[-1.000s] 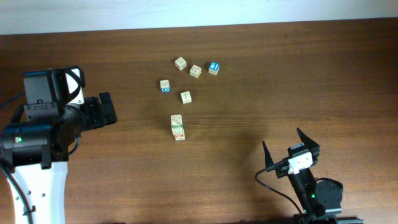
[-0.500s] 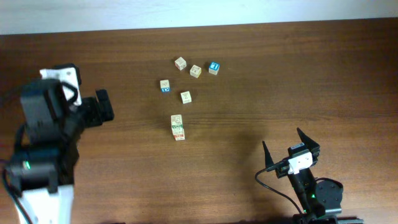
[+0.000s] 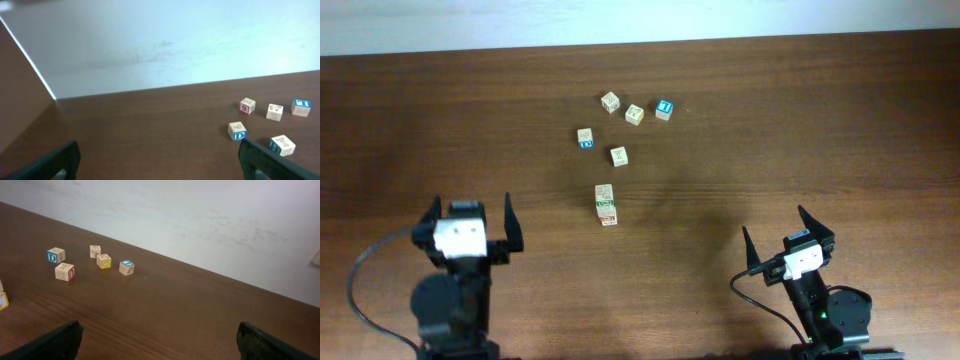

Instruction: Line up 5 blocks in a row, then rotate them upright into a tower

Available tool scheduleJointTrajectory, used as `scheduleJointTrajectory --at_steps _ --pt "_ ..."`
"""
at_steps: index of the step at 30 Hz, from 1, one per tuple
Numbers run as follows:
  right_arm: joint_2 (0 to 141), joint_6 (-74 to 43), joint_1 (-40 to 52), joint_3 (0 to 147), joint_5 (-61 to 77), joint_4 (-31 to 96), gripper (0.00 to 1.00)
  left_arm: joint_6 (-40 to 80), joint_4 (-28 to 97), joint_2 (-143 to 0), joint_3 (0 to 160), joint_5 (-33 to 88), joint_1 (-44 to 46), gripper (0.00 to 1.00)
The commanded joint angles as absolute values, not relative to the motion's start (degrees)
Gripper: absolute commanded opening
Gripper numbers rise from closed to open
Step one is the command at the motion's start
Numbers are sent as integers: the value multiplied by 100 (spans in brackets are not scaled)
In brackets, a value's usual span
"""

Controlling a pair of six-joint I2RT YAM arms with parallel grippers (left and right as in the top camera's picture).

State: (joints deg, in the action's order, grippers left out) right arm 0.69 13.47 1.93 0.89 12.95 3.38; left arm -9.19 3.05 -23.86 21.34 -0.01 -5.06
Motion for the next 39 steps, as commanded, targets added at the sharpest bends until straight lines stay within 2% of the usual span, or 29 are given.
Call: scheduleJointTrajectory --at_steps 1,10,14,39 --pt "19 1282 224 32 1264 338 98 -1149 5 -1479 1225 67 -543 99" --pt "19 1282 224 32 1262 338 98 -1767 -73 -12 30 47 -543 99" --pt "19 1282 224 32 1264 338 98 -1737 478 -30 47 25 -646 100" --pt "19 1282 224 32 1264 338 98 -1503 478 -30 49 23 -703 99"
